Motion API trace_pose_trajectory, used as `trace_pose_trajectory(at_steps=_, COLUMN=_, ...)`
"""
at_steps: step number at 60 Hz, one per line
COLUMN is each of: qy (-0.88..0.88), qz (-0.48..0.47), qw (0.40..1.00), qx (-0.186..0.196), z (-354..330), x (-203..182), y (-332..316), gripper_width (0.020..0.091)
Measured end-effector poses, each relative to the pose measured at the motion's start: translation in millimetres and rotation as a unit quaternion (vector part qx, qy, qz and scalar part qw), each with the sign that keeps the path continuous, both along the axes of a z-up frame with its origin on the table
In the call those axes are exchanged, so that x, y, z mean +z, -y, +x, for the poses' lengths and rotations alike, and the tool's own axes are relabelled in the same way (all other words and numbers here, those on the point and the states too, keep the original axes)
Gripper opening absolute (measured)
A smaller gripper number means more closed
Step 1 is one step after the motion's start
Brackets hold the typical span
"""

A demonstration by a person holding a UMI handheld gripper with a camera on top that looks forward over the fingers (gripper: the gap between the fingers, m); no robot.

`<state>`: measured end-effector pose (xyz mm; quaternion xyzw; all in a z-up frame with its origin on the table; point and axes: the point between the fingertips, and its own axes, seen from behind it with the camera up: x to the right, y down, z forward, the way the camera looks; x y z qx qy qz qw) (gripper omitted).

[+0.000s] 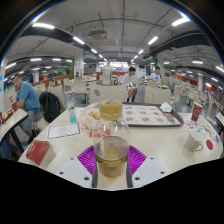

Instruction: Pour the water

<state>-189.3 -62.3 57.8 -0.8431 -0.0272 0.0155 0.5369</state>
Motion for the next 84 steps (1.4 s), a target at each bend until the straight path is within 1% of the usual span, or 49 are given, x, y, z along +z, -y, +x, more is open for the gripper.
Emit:
trace_pose_trajectory(at_steps=6, qy=-0.026, qz=-0.001, qw=1.000, qx=0.008, z=3, x=21, y=-1, gripper_width=0.0384)
trace_pose_trajectory(at_steps=11, qy=-0.080, qz=0.009, qw=0.997, qx=0.014, z=14, x=57, y=-4, gripper_width=0.0385)
trace_pose_trajectory(at_steps=16, qy=-0.170, qz=0.015, qw=0.985, qx=0.009, z=35, x=92, y=-13, gripper_width=0.0386)
trace_pose_trajectory(at_steps=21, qy=-0.278, qz=0.011, qw=0.961, qx=0.001, z=57, x=126, y=-24, gripper_width=0.0384)
trace_pose_trajectory(at_steps=29, qy=-0.456, qz=-0.012, qw=0.890, qx=-0.019, z=105, x=150, y=-36, gripper_width=0.0385)
trace_pose_trajectory(at_steps=34, qy=-0.586, qz=-0.034, qw=0.808, qx=-0.041, z=137, x=137, y=-56, gripper_width=0.0386)
trace_pose_trajectory(at_steps=37, qy=-0.652, qz=-0.049, qw=0.754, qx=-0.061, z=156, x=127, y=-62, gripper_width=0.0385)
trace_pose_trajectory(at_steps=38, qy=-0.669, qz=-0.056, qw=0.738, qx=-0.070, z=163, x=131, y=-56, gripper_width=0.0386)
trace_pose_trajectory(at_steps=43, qy=-0.743, qz=-0.076, qw=0.657, qx=-0.102, z=185, x=103, y=-65, gripper_width=0.0384)
trace_pose_trajectory(at_steps=48, qy=-0.795, qz=-0.085, qw=0.587, qx=-0.128, z=206, x=85, y=-67, gripper_width=0.0382)
trace_pose_trajectory(at_steps=53, qy=-0.819, qz=-0.094, qw=0.548, qx=-0.143, z=218, x=72, y=-62, gripper_width=0.0383)
trace_pose_trajectory(at_steps=58, qy=-0.825, qz=-0.104, qw=0.535, qx=-0.145, z=217, x=61, y=-65, gripper_width=0.0382)
trace_pose_trajectory(at_steps=60, qy=-0.828, qz=-0.110, qw=0.531, qx=-0.142, z=216, x=63, y=-58, gripper_width=0.0383)
trace_pose_trajectory(at_steps=64, qy=-0.821, qz=-0.121, qw=0.541, qx=-0.138, z=215, x=58, y=-64, gripper_width=0.0383)
trace_pose_trajectory(at_steps=66, qy=-0.813, qz=-0.128, qw=0.553, qx=-0.132, z=211, x=64, y=-51, gripper_width=0.0383)
trace_pose_trajectory(at_steps=68, qy=-0.796, qz=-0.133, qw=0.577, qx=-0.129, z=211, x=64, y=-58, gripper_width=0.0385)
trace_pose_trajectory(at_steps=73, qy=-0.728, qz=-0.128, qw=0.666, qx=-0.101, z=220, x=75, y=-61, gripper_width=0.0383)
trace_pose_trajectory(at_steps=74, qy=-0.713, qz=-0.121, qw=0.685, qx=-0.094, z=222, x=84, y=-47, gripper_width=0.0385)
trace_pose_trajectory(at_steps=76, qy=-0.671, qz=-0.109, qw=0.728, qx=-0.082, z=231, x=90, y=-57, gripper_width=0.0385)
trace_pose_trajectory(at_steps=79, qy=-0.603, qz=-0.082, qw=0.791, qx=-0.064, z=250, x=108, y=-59, gripper_width=0.0385)
trace_pose_trajectory(at_steps=84, qy=-0.487, qz=-0.024, qw=0.872, qx=-0.052, z=297, x=138, y=-54, gripper_width=0.0388)
